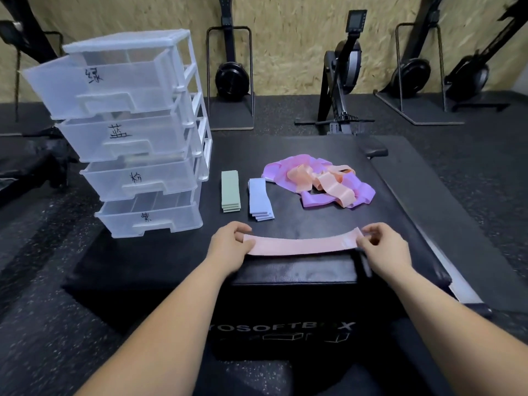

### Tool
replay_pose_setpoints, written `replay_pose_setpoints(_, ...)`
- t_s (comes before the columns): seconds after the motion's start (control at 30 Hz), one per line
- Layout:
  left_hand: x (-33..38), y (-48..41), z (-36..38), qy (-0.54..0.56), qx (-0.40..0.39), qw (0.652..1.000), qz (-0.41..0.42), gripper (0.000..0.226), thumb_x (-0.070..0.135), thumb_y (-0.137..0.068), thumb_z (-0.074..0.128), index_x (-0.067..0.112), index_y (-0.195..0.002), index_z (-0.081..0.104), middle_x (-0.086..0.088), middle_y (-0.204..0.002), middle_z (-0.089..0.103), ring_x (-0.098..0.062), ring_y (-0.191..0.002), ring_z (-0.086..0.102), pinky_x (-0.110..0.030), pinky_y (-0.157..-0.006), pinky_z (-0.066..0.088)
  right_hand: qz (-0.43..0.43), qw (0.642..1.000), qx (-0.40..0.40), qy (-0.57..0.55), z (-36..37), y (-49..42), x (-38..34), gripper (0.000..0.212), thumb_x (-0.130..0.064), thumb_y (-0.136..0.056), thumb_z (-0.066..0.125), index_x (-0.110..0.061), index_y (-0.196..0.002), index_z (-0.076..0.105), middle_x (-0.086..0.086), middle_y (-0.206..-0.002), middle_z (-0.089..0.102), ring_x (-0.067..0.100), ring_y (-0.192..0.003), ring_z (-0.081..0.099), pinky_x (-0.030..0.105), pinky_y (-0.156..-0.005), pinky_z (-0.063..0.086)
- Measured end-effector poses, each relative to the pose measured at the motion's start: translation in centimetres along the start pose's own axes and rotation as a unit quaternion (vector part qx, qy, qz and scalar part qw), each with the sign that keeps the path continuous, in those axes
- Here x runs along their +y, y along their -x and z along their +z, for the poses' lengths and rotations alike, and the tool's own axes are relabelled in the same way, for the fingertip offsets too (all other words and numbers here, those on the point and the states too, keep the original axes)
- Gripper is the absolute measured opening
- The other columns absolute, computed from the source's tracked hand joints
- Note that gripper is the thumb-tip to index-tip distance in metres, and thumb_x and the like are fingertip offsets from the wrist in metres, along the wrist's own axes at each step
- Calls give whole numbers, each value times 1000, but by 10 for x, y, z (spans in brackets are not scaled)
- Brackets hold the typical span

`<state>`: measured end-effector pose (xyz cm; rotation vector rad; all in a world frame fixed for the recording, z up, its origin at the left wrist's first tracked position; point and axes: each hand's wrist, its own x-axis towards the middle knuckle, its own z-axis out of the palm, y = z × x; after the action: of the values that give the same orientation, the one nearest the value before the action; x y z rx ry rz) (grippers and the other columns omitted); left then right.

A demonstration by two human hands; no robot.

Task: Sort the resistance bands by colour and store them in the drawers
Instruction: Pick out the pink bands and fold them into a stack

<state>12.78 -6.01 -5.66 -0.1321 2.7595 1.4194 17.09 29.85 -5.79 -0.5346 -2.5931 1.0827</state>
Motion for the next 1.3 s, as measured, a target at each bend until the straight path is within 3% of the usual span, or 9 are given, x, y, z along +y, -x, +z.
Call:
replay_pose_setpoints(0.13,-12,-3,14,-71,24,996,51,30,16,-92,69,31,-118,68,12,-96,67,-14,-90,62,-29,-87,50,-59,996,-4,69,13,2,16,21,-38,-94,70,-29,-112,65,-14,-82,66,24,-91,62,41,-77,54)
replay_pose_setpoints(0.23,-27,2,23,-104,56,987,104,38,15,-91,72,27,-126,65,11,-115,57,-14,-103,57,-34,-97,51,-75,988,25,133,24,6,26,24,-37,-93,67,-31,-117,66,-6,-99,64,26,-101,55,43,-78,53)
replay_pose_setpoints(0.43,-33,6,31,-104,107,980,132,29,18,-90,70,31,-116,67,20,-115,54,-11,-107,53,-35,-91,51,-93,985,61,134,33,10,35,21,-36,-93,71,-39,-113,71,-8,-108,49,23,-100,55,44,-84,54)
replay_pose_setpoints(0.73,-9,-4,47,-166,142,959,180,22,27,-93,69,28,-114,68,11,-121,56,-20,-112,51,-42,-95,45,-35,996,43,76,30,-14,21,28,-39,-98,63,-39,-126,63,-11,-119,48,18,-99,63,41,-79,55)
replay_pose_setpoints(0.87,38,-18,83,-184,49,948,257,30,36,-94,62,28,-123,64,8,-127,57,-19,-122,50,-39,-103,41,-71,990,10,119,31,-60,1,36,-33,-95,68,-29,-131,65,-2,-128,56,27,-114,57,42,-83,53)
replay_pose_setpoints(0.97,69,-29,113,-206,-55,943,254,42,41,-99,60,26,-138,58,6,-137,52,-21,-131,45,-41,-111,39,-89,974,-20,209,31,-91,-11,45,-35,-93,71,-25,-136,63,3,-135,58,33,-117,51,44,-85,52)
replay_pose_setpoints(1.07,82,-41,129,-229,-120,945,198,55,47,-98,64,25,-147,52,3,-145,47,-25,-136,39,-44,-114,37,-137,945,-23,296,34,-113,-14,34,-40,-88,72,-29,-119,65,-1,-126,61,31,-113,51,42,-81,50)
replay_pose_setpoints(1.17,82,-51,132,-207,-128,957,156,60,54,-90,71,26,-142,56,7,-142,46,-22,-135,37,-43,-111,37,-166,925,-32,341,39,-132,-12,27,-48,-83,73,-33,-103,64,-7,-117,64,28,-112,52,39,-77,47)
replay_pose_setpoints(1.3,78,-59,130,-162,-157,965,133,60,58,-87,74,28,-137,60,11,-140,48,-19,-135,37,-43,-115,37,-163,909,-7,384,47,-149,-15,17,-44,-92,63,-30,-88,71,-5,-101,68,29,-99,54,38,-70,42)
